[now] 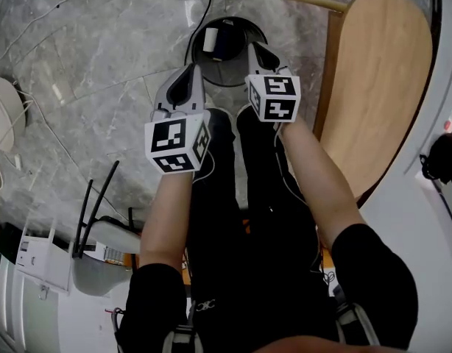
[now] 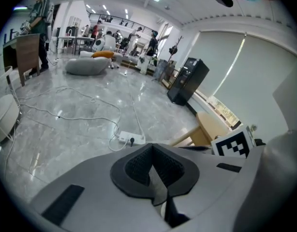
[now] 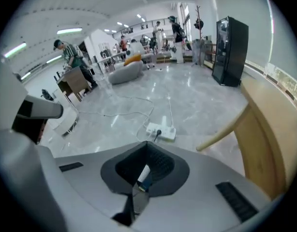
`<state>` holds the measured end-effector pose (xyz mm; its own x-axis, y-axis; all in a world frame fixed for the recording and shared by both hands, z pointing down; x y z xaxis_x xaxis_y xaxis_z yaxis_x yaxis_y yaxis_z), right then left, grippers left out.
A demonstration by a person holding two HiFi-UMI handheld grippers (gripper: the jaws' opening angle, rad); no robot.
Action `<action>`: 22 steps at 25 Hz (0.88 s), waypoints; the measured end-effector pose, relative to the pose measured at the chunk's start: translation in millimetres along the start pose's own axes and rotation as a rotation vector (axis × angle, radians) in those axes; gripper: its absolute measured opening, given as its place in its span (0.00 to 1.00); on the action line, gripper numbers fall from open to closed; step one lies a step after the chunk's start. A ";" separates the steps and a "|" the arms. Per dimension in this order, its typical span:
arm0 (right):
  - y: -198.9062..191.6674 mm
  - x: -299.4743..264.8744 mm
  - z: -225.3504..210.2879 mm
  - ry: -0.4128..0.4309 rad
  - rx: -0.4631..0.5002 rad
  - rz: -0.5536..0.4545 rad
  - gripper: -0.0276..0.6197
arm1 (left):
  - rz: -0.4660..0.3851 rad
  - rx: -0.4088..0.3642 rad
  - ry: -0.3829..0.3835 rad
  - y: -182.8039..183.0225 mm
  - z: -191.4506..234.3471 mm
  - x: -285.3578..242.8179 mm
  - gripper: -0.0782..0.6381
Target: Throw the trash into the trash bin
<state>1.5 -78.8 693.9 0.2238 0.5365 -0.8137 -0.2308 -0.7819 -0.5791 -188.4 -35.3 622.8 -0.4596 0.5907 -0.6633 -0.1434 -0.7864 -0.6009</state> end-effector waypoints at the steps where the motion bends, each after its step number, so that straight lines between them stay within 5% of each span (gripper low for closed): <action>1: 11.2 14.9 -3.5 0.011 0.001 -0.040 0.06 | -0.017 -0.001 0.000 8.6 -7.7 5.3 0.12; 11: 154.1 221.3 -37.6 0.051 -0.043 -0.384 0.06 | -0.190 -0.023 -0.003 133.5 -121.9 99.8 0.12; 15: 202.1 328.1 -42.2 0.136 -0.108 -0.445 0.06 | -0.251 -0.092 0.005 199.7 -193.3 169.5 0.12; 22: 280.8 489.1 -57.2 0.115 -0.048 -0.661 0.06 | -0.445 -0.184 -0.053 286.1 -300.0 286.9 0.12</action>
<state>100.4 -54.0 136.2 0.4035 0.8723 -0.2762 0.0316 -0.3150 -0.9486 -98.3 -36.4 126.7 -0.4335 0.8488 -0.3026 -0.1814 -0.4112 -0.8933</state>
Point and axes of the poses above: the fingertips, and each gripper's own axes: x backward along the fingers, z to its left, y out of its top, the point moved 9 cm from there along x, backward along the fingers, and after that the axes turned 6 degrees about -y, right-handed, at the moved point
